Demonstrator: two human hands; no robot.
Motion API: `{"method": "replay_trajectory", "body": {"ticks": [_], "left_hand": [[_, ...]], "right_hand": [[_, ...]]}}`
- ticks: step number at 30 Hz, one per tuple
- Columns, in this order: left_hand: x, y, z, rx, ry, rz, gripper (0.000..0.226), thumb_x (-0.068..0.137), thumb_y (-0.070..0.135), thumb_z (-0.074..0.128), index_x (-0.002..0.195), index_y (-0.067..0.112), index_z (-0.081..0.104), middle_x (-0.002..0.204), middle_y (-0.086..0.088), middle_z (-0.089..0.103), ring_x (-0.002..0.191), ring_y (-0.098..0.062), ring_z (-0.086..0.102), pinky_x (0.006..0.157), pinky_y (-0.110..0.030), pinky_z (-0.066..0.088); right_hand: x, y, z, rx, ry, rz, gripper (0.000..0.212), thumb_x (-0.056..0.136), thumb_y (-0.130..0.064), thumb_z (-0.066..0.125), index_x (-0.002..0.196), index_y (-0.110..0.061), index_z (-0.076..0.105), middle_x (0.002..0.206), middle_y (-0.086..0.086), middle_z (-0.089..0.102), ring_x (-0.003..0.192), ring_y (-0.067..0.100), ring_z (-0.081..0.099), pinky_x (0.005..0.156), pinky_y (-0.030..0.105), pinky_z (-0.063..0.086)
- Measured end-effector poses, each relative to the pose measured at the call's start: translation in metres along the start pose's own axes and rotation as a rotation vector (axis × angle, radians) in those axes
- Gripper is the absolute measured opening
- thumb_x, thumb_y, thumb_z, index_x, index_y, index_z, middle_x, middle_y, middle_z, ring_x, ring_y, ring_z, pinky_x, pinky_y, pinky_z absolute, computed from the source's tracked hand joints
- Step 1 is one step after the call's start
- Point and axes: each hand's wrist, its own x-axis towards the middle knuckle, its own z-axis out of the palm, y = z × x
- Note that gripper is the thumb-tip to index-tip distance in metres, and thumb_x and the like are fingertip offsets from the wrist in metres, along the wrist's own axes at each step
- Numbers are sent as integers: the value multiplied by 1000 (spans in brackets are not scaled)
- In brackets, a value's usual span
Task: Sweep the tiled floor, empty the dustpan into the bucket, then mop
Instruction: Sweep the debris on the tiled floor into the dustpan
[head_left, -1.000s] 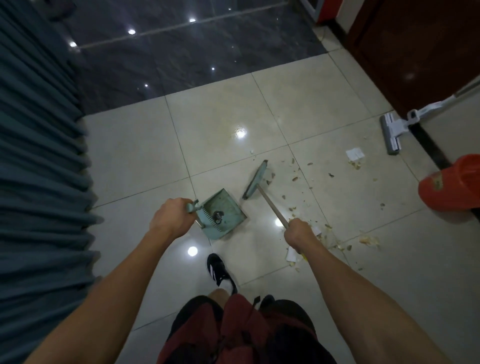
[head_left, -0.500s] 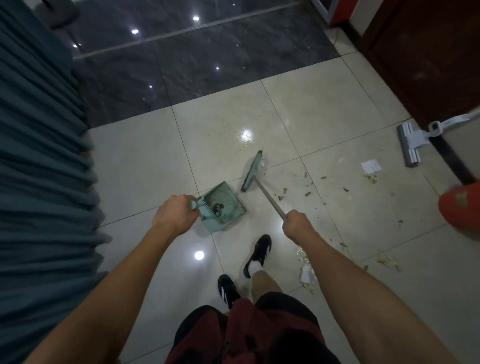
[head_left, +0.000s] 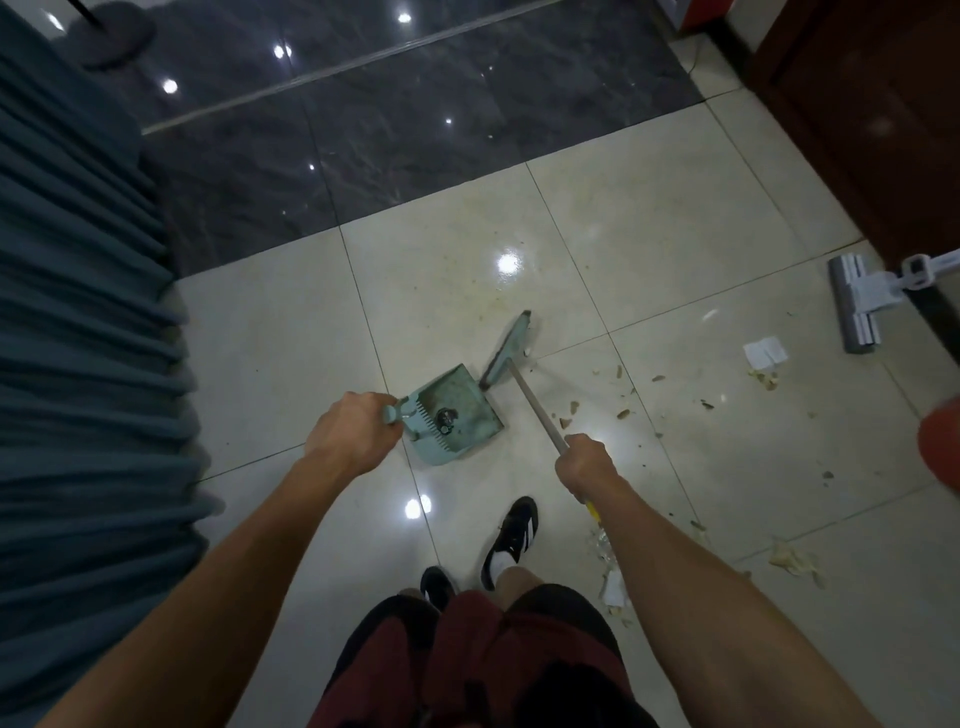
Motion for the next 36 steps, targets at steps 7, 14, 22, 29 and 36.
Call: {"method": "replay_trajectory", "body": {"ticks": [7,14,22,29,36], "left_hand": [[16,1,-3,66,-35,54,12,97,30,59,94,25,70,79,0,64,70,-20,62,60,-29,48],[9,-18,5,117,-76,175,13,92,30,60,97,25,72,89,-7,70,78,-29,65,68,-33,55],[-20,-25,26,145,-110,297,11,91,29,61,96,27,71,86,-6,65,79,-30,63,68,-32,51],[-53,6,55,195,-131,387,13,90,29,60,93,24,72,83,-4,68,75,-28,64,69,-36,57],[-104,48,98,266,-142,458,16,89,28,61,99,26,73,89,-6,68,79,-29,63,69,-34,53]], "right_hand": [[-3,7,0,-52,-33,112,24,96,-7,49,117,-1,59,100,14,63,75,27,58,64,31,50],[-46,36,43,36,17,194,23,95,-7,48,114,0,58,111,18,65,91,31,65,82,39,58],[-102,70,93,55,52,320,31,95,-1,49,124,3,57,121,19,63,108,30,64,85,34,55],[-143,129,115,65,64,411,47,92,3,49,138,-5,48,128,17,59,109,30,63,81,37,54],[-191,203,125,141,116,453,35,92,-13,52,127,-12,54,119,11,60,105,28,62,77,34,50]]}}
